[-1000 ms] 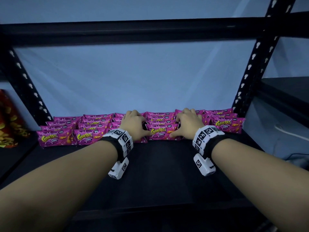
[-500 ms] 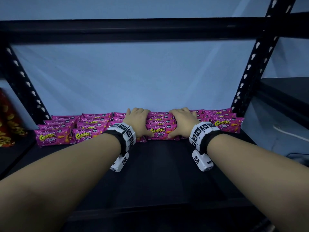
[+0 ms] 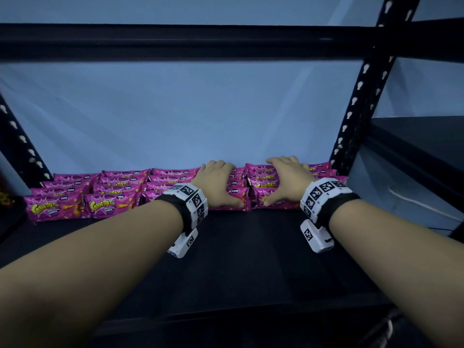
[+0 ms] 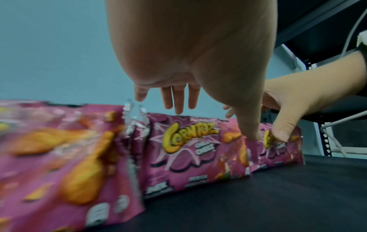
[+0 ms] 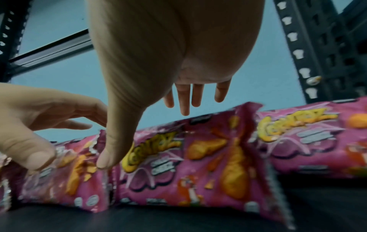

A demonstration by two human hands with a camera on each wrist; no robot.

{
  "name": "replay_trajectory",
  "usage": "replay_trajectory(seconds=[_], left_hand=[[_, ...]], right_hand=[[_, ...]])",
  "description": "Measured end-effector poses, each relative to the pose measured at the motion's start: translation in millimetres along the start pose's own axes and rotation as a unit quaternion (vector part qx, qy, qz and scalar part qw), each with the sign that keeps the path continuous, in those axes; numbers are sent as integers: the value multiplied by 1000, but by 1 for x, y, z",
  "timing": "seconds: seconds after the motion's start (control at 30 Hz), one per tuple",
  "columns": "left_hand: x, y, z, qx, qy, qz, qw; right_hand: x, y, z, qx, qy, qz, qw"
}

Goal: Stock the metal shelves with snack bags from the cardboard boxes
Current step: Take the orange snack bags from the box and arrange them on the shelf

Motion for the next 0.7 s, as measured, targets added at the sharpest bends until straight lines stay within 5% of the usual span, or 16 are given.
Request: replay_trajectory(seconds=[0.27, 0.7], left_hand=[[-65, -14, 14, 18, 8, 38, 999], [-87, -25, 29, 21, 36, 86, 995]], right_hand=[[-48, -1, -23, 10, -35, 13, 999], [-67, -11, -14, -2, 7, 26, 1000]])
Point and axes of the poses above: each hand's wrist, its own z-axis towards the middle knuckle, its own y-axis out of the back of the hand, x = y × z, the point moved 6 cm from there along z, towards the middle knuckle, and after that the axes turned 15 degrees about y, right-handed, at the moved point
